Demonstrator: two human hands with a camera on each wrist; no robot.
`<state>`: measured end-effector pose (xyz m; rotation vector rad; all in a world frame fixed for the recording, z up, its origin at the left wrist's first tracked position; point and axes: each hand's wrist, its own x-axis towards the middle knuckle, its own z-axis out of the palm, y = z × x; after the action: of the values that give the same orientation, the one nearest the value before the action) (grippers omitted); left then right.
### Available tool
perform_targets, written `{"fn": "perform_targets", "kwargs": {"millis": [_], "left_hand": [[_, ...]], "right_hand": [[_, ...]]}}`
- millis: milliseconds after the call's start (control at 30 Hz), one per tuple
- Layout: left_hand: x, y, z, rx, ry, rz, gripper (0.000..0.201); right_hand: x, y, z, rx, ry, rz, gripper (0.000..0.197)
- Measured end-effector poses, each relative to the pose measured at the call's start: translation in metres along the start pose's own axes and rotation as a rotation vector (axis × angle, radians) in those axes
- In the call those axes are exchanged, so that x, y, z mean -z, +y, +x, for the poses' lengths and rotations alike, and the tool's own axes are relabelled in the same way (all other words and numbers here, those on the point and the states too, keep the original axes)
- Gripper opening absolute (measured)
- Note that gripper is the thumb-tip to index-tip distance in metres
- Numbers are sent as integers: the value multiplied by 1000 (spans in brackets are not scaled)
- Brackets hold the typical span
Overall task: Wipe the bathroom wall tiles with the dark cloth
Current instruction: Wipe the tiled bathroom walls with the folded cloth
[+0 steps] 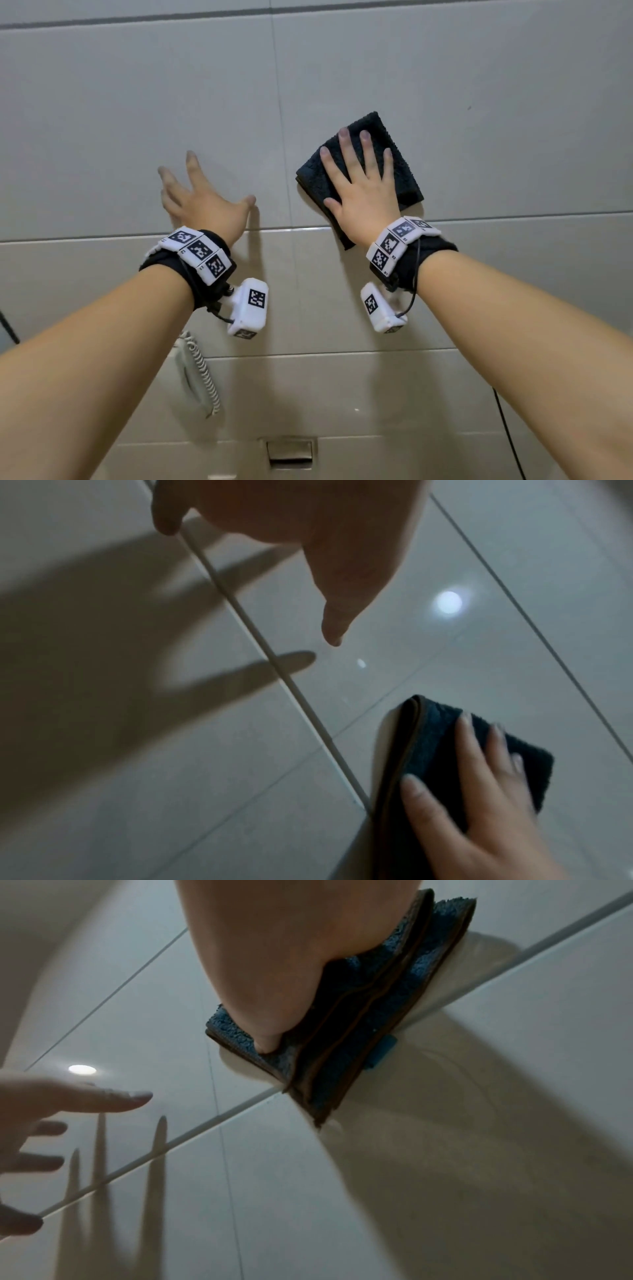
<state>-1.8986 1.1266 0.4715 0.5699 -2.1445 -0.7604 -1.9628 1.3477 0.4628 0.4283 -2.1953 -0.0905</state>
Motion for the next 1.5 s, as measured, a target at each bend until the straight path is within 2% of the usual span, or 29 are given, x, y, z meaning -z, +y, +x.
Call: {"fn": "perform_targets", "kwargs": {"millis": [200,300,467,533,767,967,1033,1067,1167,1267,1367,1500], "left_hand": [[-11,-12,-6,435,-150,-236,147],[-22,0,-6,542,-157,-376,168],[-25,19,-19,566,-164,-311,135],[-23,22,-25,552,-167,-274,129],[-21,22,-32,513,-151,-247,125],[-21,18,-31,471,-134,-210,128],[-23,12,-28,427,-105,-195,129],[-22,9,-26,356,-73,-184,128],[-19,2,-16,-16,58,-94,115],[-14,12,-12,-272,41,35,112],[-19,27,-8,-423,14,165,115],[-33,33,-3,-477,13,334,120]], "right_hand": [[-15,-17,-22,-7,-25,-1,85],[-23,-28,-28,-32,-13,20,87],[-35,-36,-30,-55,54,33,90],[-38,-34,-31,-53,78,31,90],[-41,-4,-42,-16,88,51,89],[-40,43,-64,-194,77,85,90],[-41,66,-76,-284,59,86,90],[-41,75,-81,-319,48,93,89],[-40,85,-86,-356,33,120,86],[-39,67,-81,-422,53,170,87],[-38,36,-70,-507,94,211,88],[-41,-4,-54,-382,102,190,91]]}}
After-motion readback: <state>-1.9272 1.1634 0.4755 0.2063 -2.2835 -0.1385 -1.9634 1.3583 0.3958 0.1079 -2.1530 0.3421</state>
